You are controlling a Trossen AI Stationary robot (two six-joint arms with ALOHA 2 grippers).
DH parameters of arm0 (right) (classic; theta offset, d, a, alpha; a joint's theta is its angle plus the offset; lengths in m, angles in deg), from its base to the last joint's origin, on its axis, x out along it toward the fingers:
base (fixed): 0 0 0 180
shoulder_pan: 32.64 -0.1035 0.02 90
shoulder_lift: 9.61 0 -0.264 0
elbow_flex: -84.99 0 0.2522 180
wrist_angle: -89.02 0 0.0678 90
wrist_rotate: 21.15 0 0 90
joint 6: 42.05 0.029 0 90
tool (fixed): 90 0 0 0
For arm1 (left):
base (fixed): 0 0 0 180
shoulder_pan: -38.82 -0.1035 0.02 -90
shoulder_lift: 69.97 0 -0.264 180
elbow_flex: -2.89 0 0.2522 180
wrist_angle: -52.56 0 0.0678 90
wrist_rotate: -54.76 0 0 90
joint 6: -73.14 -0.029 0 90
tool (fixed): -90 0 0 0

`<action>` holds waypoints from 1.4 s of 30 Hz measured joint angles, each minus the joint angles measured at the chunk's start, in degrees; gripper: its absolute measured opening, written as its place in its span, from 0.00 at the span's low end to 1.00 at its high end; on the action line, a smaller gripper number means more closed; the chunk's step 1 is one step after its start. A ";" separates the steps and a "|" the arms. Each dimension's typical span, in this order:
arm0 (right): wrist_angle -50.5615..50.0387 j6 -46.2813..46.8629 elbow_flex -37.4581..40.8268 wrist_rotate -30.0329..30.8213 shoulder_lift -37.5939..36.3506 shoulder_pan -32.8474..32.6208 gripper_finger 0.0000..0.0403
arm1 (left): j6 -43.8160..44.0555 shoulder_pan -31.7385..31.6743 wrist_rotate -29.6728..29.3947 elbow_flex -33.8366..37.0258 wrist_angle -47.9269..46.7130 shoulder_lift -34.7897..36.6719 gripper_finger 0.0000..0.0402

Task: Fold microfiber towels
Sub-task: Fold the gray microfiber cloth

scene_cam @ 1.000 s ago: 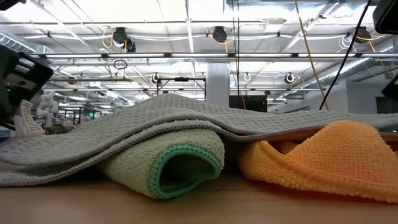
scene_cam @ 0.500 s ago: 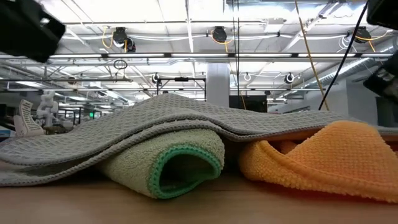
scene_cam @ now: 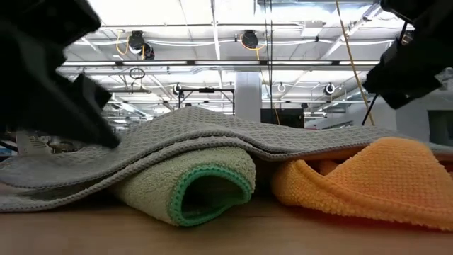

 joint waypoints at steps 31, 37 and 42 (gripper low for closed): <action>2.85 -10.19 0.02 -0.98 3.96 0.48 0.16 | 2.96 -9.81 -4.25 0.04 -41.19 24.07 0.37; 1.87 -13.91 0.02 -1.22 3.94 3.39 0.16 | -3.04 -19.19 8.64 0.04 -38.68 24.07 0.53; 0.88 -15.02 0.02 -1.39 3.96 4.80 0.16 | -9.11 -24.34 16.89 0.10 -37.68 24.07 0.70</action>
